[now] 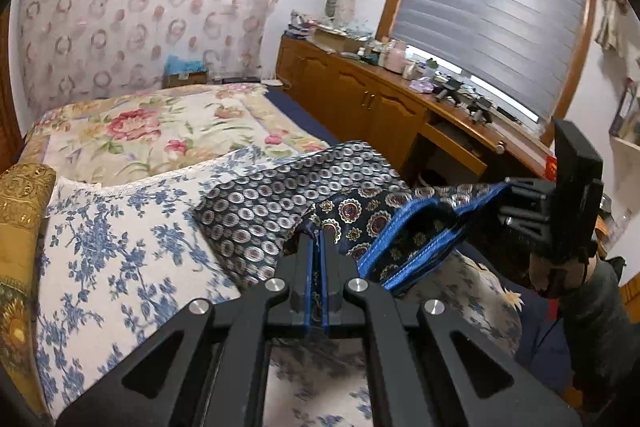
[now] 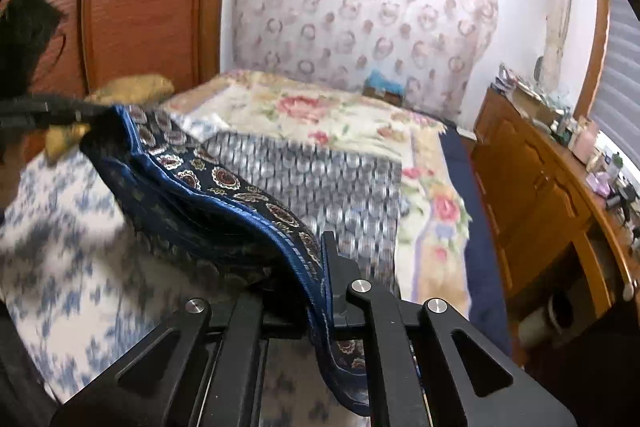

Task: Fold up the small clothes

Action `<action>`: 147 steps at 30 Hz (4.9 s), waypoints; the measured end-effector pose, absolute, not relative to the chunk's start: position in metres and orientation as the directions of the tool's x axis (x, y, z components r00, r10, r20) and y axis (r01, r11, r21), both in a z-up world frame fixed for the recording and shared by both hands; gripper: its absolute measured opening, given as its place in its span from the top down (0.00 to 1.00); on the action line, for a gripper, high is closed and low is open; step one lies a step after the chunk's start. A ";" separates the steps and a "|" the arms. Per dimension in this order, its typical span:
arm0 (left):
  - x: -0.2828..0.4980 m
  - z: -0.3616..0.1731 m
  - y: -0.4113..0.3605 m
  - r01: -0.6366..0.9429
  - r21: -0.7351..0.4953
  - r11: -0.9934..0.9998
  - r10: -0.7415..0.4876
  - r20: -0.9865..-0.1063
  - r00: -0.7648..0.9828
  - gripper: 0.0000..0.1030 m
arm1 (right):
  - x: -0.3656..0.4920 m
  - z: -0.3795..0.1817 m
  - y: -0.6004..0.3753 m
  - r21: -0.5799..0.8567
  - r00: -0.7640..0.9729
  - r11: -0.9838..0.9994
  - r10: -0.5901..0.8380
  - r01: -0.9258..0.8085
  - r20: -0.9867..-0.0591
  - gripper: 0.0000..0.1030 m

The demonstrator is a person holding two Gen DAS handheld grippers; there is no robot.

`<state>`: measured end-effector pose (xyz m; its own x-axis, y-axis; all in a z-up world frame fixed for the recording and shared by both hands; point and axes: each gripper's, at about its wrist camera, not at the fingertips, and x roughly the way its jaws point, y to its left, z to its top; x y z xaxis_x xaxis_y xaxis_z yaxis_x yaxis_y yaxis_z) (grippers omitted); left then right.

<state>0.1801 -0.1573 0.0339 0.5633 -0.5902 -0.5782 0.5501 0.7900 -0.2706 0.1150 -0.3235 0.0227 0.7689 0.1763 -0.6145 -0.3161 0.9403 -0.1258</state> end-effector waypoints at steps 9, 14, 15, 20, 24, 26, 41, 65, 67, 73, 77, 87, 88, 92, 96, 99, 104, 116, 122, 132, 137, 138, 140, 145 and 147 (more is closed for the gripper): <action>0.215 0.022 -0.146 0.545 -0.259 0.798 -0.574 -0.603 0.554 0.75 | 0.180 0.019 -0.307 -0.118 0.747 0.925 0.211 -0.361 -0.630 0.98; 0.227 0.021 -0.137 0.530 -0.223 0.818 -0.543 -0.602 0.585 0.67 | 0.212 0.007 -0.300 -0.126 0.723 0.908 0.227 -0.399 -0.652 0.99; 0.230 0.019 -0.136 0.526 -0.220 0.822 -0.538 -0.605 0.587 0.66 | 0.221 0.002 -0.298 -0.124 0.712 0.906 0.227 -0.405 -0.665 0.99; 0.249 0.003 -0.133 0.518 -0.208 0.830 -0.513 -0.647 0.563 0.65 | 0.253 -0.018 -0.295 -0.107 0.665 0.902 0.225 -0.419 -0.712 0.99; 0.262 -0.010 -0.134 0.509 -0.204 0.836 -0.496 -0.679 0.542 0.64 | 0.274 -0.022 -0.296 -0.098 0.656 0.917 0.199 -0.387 -0.728 0.98; 0.269 -0.017 -0.134 0.508 -0.204 0.837 -0.489 -0.693 0.529 0.64 | 0.280 -0.022 -0.298 -0.106 0.661 0.926 0.174 -0.361 -0.730 0.88; 0.318 -0.055 -0.141 0.459 -0.246 0.854 -0.467 -0.753 0.464 0.62 | 0.264 0.010 -0.343 -0.081 0.721 0.977 0.088 -0.197 -0.688 0.35; 0.343 -0.070 -0.161 0.488 -0.303 0.818 -0.520 -0.752 0.405 0.86 | 0.267 -0.052 -0.387 0.175 0.590 0.968 0.249 -0.181 -0.768 0.34; 0.343 -0.071 -0.161 0.489 -0.312 0.814 -0.527 -0.751 0.398 0.88 | 0.270 -0.053 -0.382 0.192 0.581 0.960 0.278 -0.206 -0.765 0.35; 0.343 -0.071 -0.161 0.482 -0.311 0.819 -0.523 -0.751 0.403 0.89 | 0.271 -0.056 -0.366 0.179 0.568 0.953 0.290 -0.244 -0.770 0.44; 0.342 -0.071 -0.163 0.494 -0.301 0.816 -0.521 -0.754 0.401 0.90 | 0.273 -0.058 -0.365 0.192 0.562 0.948 0.306 -0.254 -0.768 0.65; 0.302 -0.017 -0.148 0.536 -0.248 0.807 -0.547 -0.658 0.518 0.98 | 0.245 -0.022 -0.358 0.203 0.634 0.930 0.359 -0.307 -0.685 0.95; 0.296 -0.010 -0.145 0.536 -0.235 0.811 -0.542 -0.645 0.539 0.98 | 0.242 -0.015 -0.357 0.202 0.648 0.929 0.362 -0.310 -0.670 0.95; 0.273 0.019 -0.132 0.543 -0.207 0.814 -0.546 -0.591 0.594 0.98 | 0.233 0.012 -0.345 0.188 0.687 0.926 0.370 -0.328 -0.625 0.95; 0.254 0.037 -0.116 0.540 -0.188 0.821 -0.541 -0.560 0.628 0.98 | 0.230 0.029 -0.326 0.177 0.696 0.916 0.390 -0.360 -0.603 0.95; 0.241 0.045 -0.101 0.530 -0.183 0.828 -0.535 -0.543 0.648 0.98 | 0.230 0.036 -0.313 0.173 0.698 0.908 0.406 -0.382 -0.591 0.95; 0.223 0.058 -0.073 0.495 -0.155 0.855 -0.497 -0.517 0.697 0.98 | 0.232 0.046 -0.292 0.163 0.688 0.886 0.443 -0.435 -0.575 0.95; 0.178 0.079 0.035 0.311 -0.109 0.944 -0.325 -0.455 0.829 0.98 | 0.244 0.055 -0.255 0.102 0.622 0.779 0.565 -0.619 -0.542 0.95; 0.153 0.071 0.091 0.183 -0.119 0.976 -0.217 -0.418 0.882 0.98 | 0.267 0.075 -0.171 0.024 0.554 0.683 0.612 -0.730 -0.564 0.95; 0.129 0.005 0.187 -0.035 -0.239 0.970 -0.085 -0.477 0.875 0.98 | 0.302 0.079 -0.002 -0.145 0.420 0.451 0.603 -0.881 -0.678 0.95; 0.128 -0.031 0.202 -0.105 -0.270 0.957 -0.061 -0.543 0.837 0.98 | 0.330 0.053 0.057 -0.117 0.365 0.407 0.608 -0.906 -0.705 0.95; 0.129 -0.038 0.208 -0.119 -0.279 0.953 -0.060 -0.557 0.828 0.98 | 0.332 0.049 0.065 -0.104 0.354 0.403 0.617 -0.909 -0.703 0.95; 0.129 -0.045 0.210 -0.134 -0.282 0.950 -0.055 -0.573 0.818 0.98 | 0.341 0.040 0.079 -0.096 0.346 0.402 0.613 -0.910 -0.710 0.95; 0.130 -0.058 0.216 -0.165 -0.295 0.941 -0.044 -0.592 0.805 0.98 | 0.360 0.043 0.097 -0.030 0.360 0.469 0.634 -0.883 -0.685 0.73; 0.130 -0.062 0.214 -0.172 -0.293 0.941 -0.042 -0.601 0.798 0.98 | 0.362 0.049 0.090 -0.040 0.422 0.530 0.623 -0.847 -0.658 0.49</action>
<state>0.1296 0.2135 -0.0619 0.7985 -0.0415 -0.6006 -0.1716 0.9406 -0.2931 0.3623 0.0900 0.0487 0.4219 0.6235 -0.6582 -0.8468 0.5304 -0.0405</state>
